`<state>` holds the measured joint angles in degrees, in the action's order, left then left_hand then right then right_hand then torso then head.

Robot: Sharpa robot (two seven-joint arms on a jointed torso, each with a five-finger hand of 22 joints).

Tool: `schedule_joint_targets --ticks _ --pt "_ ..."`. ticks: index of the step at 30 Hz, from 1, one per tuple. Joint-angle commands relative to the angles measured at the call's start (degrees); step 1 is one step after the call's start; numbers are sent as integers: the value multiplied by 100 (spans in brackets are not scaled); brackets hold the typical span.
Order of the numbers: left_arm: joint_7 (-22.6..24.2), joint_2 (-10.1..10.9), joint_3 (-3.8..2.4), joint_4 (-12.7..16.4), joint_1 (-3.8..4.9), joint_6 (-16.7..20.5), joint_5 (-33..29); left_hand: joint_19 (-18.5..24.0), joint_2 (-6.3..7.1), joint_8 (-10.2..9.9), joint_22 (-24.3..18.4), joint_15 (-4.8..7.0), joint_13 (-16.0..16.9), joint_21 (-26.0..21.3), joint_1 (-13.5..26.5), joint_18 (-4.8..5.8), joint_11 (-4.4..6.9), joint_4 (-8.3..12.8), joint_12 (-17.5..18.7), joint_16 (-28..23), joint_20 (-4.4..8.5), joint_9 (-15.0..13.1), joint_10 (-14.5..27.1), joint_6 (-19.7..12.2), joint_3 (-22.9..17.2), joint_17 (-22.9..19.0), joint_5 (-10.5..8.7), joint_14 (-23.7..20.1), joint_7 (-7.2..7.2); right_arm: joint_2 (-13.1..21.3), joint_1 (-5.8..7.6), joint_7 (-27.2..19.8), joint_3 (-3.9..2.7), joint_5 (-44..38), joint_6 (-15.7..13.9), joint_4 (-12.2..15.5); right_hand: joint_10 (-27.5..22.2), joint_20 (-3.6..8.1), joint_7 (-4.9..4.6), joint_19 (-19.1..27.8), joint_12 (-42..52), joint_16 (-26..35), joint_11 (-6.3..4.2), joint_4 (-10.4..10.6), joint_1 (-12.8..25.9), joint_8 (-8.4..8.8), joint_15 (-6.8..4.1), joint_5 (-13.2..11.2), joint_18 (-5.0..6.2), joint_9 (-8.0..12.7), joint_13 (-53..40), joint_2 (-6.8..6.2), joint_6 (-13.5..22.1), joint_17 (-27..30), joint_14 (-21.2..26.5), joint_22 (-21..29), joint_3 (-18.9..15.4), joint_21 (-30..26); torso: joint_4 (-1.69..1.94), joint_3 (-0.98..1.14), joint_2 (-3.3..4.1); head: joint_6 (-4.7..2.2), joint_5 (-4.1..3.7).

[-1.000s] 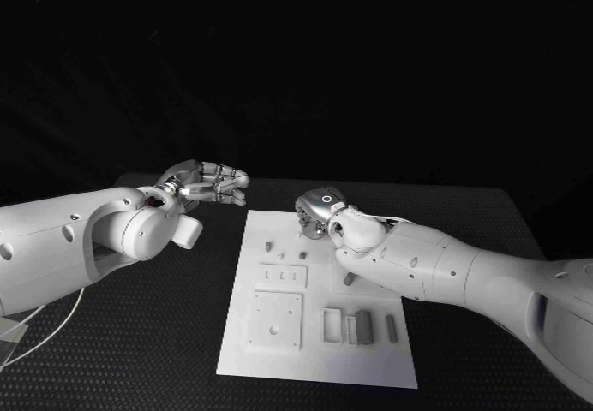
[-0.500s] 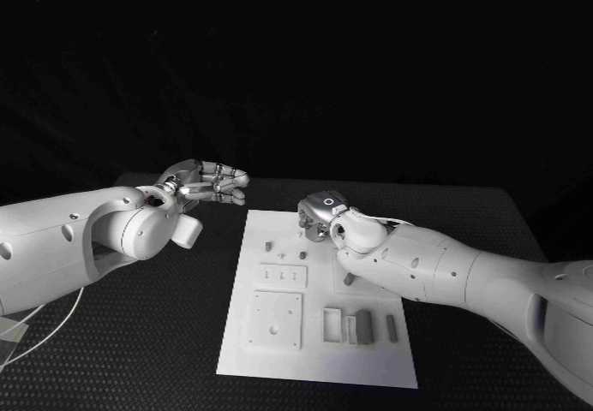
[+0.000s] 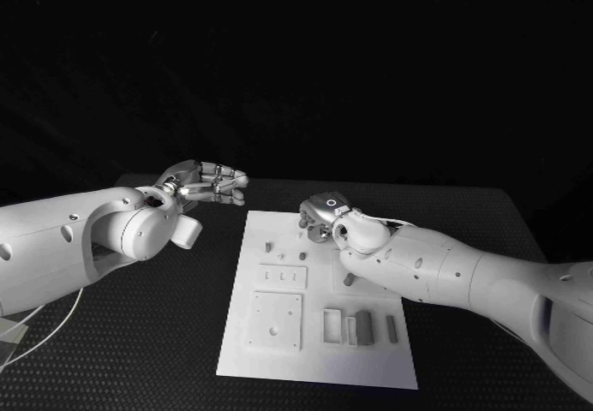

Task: Assemble the parts on the task board

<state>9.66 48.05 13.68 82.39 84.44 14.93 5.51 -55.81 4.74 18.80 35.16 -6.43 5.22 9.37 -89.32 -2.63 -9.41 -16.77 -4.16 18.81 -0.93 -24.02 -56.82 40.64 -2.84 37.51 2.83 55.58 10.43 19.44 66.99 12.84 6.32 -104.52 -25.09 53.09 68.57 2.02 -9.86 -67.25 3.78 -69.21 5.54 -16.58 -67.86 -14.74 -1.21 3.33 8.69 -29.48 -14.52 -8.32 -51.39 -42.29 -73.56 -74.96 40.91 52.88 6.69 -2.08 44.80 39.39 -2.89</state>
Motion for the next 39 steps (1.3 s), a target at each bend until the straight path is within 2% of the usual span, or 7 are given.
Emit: schedule_joint_targets --ticks 1,15,21,23,25,31,39 --pt "51 23 -3 6 9 1 22 -31 46 -33 -6 -12 -9 -34 -19 -59 11 13 25 -35 11 9 28 13 31 6 3 16 6 133 2 66 -27 -27 -169 179 -50 10 1 12 -2 17 14 -2 23 27 43 -35 631 13 12 -91 36 9 -11 -82 -17 -27 -3 -1 -9 -45 3" --pt "70 44 -2 -75 8 6 21 -32 57 -33 -5 -11 -9 -37 -31 -59 19 16 24 -40 11 9 26 15 31 11 3 17 2 1028 335 95 -555 280 -95 1351 163 18 0 -81 99 -28 -54 195 273 8 -26 -35 631 41 -19 -391 14 49 -56 -69 -53 -25 -57 35 -13 -171 -13" --pt "68 47 -1 -88 7 -9 21 -33 57 -32 -5 -12 -8 -38 -33 -59 20 15 23 -41 11 9 26 16 31 13 3 18 0 1557 472 2 -571 709 276 1743 660 41 51 -104 407 -51 -220 412 524 -3 -192 -41 631 44 -314 -601 22 61 -41 -74 -242 -27 -69 41 -13 -221 -30" --pt "68 53 -1 -87 7 -11 21 -33 58 -32 -5 -12 -8 -39 -33 -59 21 15 23 -42 11 9 26 16 31 14 3 19 0 1773 486 -63 -571 825 546 1859 962 74 157 -86 1165 -106 -375 389 667 43 -340 34 631 45 -1340 -610 137 25 -4 -56 -718 -66 -76 42 -13 -236 -52" --pt "67 57 -1 -86 7 -12 21 -33 58 -32 -5 -12 -8 -39 -34 -59 21 15 23 -42 11 9 25 17 31 14 3 19 0 1898 487 -132 -570 848 854 1931 937 81 143 -128 1781 -164 -379 384 706 143 -363 -69 631 79 -2108 -718 319 -4 -34 -67 -901 -48 -70 35 -5 -246 -62" --pt "68 53 0 -97 6 -39 31 -33 59 -32 -5 -12 -8 -40 -37 -59 22 15 23 -44 11 9 25 18 31 16 3 19 -1 2117 478 -198 -549 859 1148 1988 -440 84 -35 -127 4947 -1080 -179 602 607 372 -132 -30 631 133 -5321 -738 806 -665 116 -125 -906 73 -50 39 1 -249 -126" --pt "74 13 0 -188 0 -53 74 -34 56 -32 -5 -12 -8 -41 -36 -58 23 13 23 -46 10 10 25 18 30 17 3 20 -2 2234 400 -327 -505 1032 1240 2009 -313 179 19 -248 5910 -1585 -239 533 532 151 -182 -34 631 -10 -5747 -621 503 -1460 -231 -118 -938 259 -73 29 10 -243 -139"
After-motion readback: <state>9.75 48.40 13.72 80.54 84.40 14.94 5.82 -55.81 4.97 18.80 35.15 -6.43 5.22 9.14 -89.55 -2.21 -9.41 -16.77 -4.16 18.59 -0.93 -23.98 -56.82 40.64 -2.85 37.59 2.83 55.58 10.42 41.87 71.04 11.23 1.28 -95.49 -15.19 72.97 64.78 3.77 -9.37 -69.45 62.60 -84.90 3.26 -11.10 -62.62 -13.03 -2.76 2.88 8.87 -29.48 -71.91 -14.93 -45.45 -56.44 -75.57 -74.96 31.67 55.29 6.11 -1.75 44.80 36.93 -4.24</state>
